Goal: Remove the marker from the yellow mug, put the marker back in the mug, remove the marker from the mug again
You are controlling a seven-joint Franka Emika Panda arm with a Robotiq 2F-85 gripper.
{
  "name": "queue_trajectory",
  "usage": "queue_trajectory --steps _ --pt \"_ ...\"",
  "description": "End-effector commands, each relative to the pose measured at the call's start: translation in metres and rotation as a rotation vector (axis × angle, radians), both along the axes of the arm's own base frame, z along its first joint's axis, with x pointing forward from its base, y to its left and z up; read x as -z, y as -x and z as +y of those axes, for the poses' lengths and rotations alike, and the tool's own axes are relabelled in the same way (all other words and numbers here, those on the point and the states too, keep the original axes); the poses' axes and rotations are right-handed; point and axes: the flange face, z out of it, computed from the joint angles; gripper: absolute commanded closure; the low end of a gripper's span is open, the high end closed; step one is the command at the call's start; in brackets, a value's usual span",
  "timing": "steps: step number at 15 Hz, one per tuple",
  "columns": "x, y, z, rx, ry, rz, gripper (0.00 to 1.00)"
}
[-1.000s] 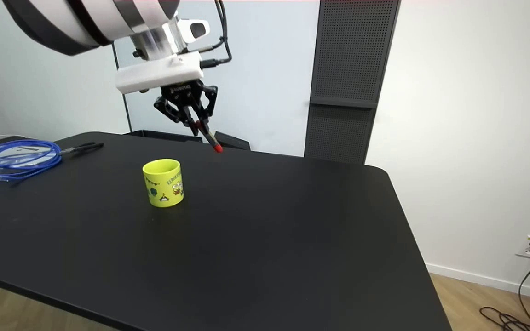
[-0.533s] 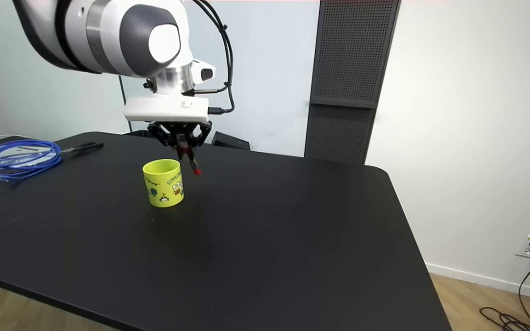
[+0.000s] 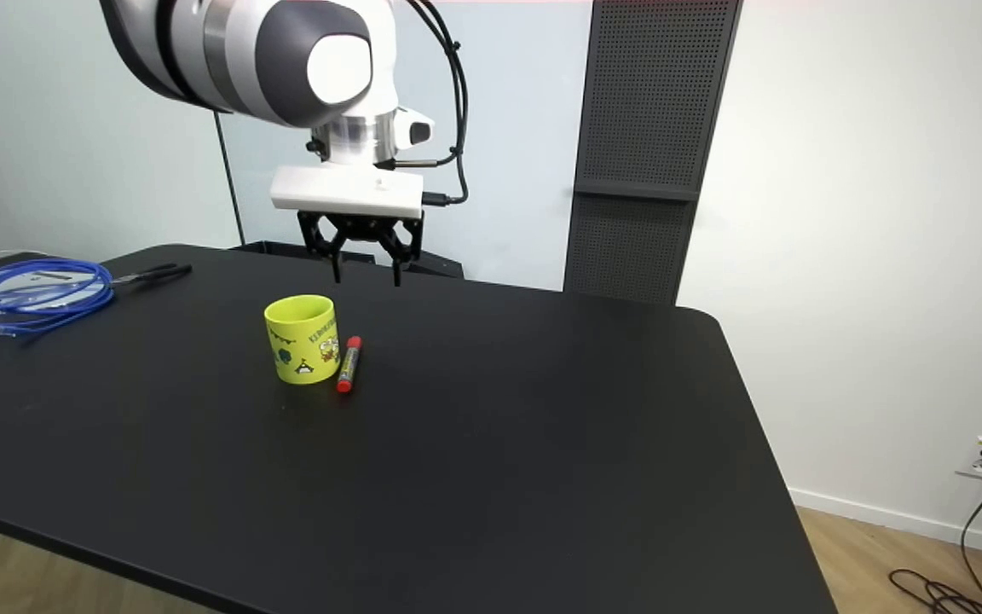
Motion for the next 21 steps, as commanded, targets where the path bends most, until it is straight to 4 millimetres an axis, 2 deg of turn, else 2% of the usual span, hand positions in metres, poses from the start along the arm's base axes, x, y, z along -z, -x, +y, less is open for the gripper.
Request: queue_trajectory --steps 1,4,8,12,15,18,21 --pt "-0.021 0.008 -0.011 0.094 0.051 0.028 0.0" --pt "-0.034 0.019 -0.028 0.19 0.152 0.121 0.0" --pt "-0.037 0.029 -0.015 0.209 0.247 0.24 0.0" --pt "-0.016 0.027 -0.001 0.147 0.275 0.327 0.0" --pt "0.004 0.016 0.007 0.07 0.265 0.346 0.0" --pt "0.026 -0.002 0.004 0.006 0.263 0.356 0.0" --pt "0.031 -0.014 0.003 -0.01 0.278 0.325 0.0"
